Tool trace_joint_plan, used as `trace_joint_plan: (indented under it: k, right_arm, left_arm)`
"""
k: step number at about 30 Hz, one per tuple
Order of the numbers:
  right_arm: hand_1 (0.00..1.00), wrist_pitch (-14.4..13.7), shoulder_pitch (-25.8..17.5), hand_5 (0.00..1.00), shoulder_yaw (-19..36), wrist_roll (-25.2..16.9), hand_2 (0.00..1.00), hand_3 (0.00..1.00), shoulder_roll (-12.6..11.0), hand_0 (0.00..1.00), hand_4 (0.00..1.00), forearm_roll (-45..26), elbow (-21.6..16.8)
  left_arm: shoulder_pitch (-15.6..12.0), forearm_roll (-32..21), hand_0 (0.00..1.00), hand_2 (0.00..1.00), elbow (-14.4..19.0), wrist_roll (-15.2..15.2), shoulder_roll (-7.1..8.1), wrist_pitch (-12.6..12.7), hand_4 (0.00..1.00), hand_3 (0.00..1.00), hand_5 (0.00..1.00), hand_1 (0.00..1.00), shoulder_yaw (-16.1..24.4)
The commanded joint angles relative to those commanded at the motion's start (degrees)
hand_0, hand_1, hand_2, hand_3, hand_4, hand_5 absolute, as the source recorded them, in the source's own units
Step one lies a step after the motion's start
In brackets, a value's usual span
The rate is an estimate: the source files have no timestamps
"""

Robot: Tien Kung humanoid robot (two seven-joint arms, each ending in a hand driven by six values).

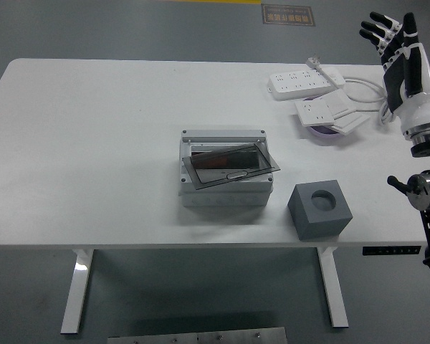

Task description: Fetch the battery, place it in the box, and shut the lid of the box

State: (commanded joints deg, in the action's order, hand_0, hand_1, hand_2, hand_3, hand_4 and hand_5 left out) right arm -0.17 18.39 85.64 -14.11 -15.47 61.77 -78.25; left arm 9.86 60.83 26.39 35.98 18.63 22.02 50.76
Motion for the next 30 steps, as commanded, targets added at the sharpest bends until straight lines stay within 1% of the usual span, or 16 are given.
trace_joint_plan:
  k: [2,3,8,9,14,15,20,21,26,27,30]
  right_arm:
    - [0.738,0.1,-0.1,0.992,-0.1,0.1,0.747,0.783,-0.4,0.796,0.994,-0.1,-0.5]
    - [0.646,0.2,-0.2,0.45,-0.2,0.2,0.683,0.76,-0.6,0.654,0.825,-0.2,-0.7]
    - [0.646,1.3,-0.7,0.45,-0.2,1.4,0.683,0.76,-1.8,0.654,0.825,-0.2,-2.2]
    - [0.608,1.4,-0.8,0.233,-0.1,1.6,0.652,0.717,-2.0,0.553,0.592,-0.1,-2.5]
    - [0.608,1.6,-1.6,0.233,0.4,2.5,0.652,0.717,-2.9,0.553,0.592,0.0,-4.0]
    - [0.691,1.7,-1.7,0.033,0.5,2.6,0.732,0.764,-3.0,0.623,0.32,0.0,-4.3]
    - [0.691,1.9,-2.4,0.033,1.0,2.9,0.732,0.764,-3.7,0.623,0.32,-0.2,-5.4]
    - [0.751,2.0,-2.5,0.002,1.2,2.8,0.77,0.777,-3.8,0.668,0.27,-0.3,-5.6]
    - [0.751,1.8,-3.2,0.002,1.6,2.3,0.77,0.777,-4.2,0.668,0.27,-0.3,-6.3]
    - [0.761,1.7,-3.3,0.002,1.6,2.2,0.78,0.83,-4.2,0.693,0.31,-0.2,-6.3]
    - [0.761,1.7,-3.5,0.002,1.9,2.3,0.78,0.83,-4.1,0.693,0.31,0.3,-6.4]
  left_arm:
    - [0.0,-0.1,0.661,0.566,0.0,-0.1,0.0,0.0,0.512,0.582,0.002,0.696,-0.1]
    - [0.0,-0.2,0.661,0.566,0.0,-0.1,0.01,0.1,0.513,0.582,0.002,0.696,-0.1]
    - [-0.1,-0.2,0.661,0.566,-0.1,-0.2,0.06,0.1,0.513,0.582,0.002,0.696,-0.1]
    - [-0.1,-0.2,0.662,0.566,-0.1,-0.2,0.08,0.0,0.514,0.582,0.002,0.697,-0.1]
    - [-0.1,-0.7,0.662,0.566,-0.1,-0.4,0.16,0.1,0.514,0.582,0.002,0.697,-0.4]
    - [-0.1,-1.0,0.662,0.566,-0.1,-0.5,0.19,0.2,0.516,0.582,0.002,0.696,-0.5]
    - [-0.1,-1.6,0.662,0.566,-0.2,-0.8,0.33,0.4,0.516,0.582,0.002,0.696,-0.8]
    - [-0.1,-1.7,0.661,0.567,-0.2,-0.8,0.36,0.4,0.515,0.583,0.002,0.696,-0.9]
    - [-0.1,-2.0,0.661,0.567,-0.2,-0.9,0.34,0.5,0.515,0.583,0.002,0.696,-1.0]
    - [-0.2,-2.0,0.661,0.566,-0.2,-0.9,0.3,0.5,0.515,0.582,0.002,0.696,-1.0]
    - [-0.1,-2.2,0.661,0.566,-0.2,-0.9,0.2,0.6,0.515,0.582,0.002,0.696,-1.1]
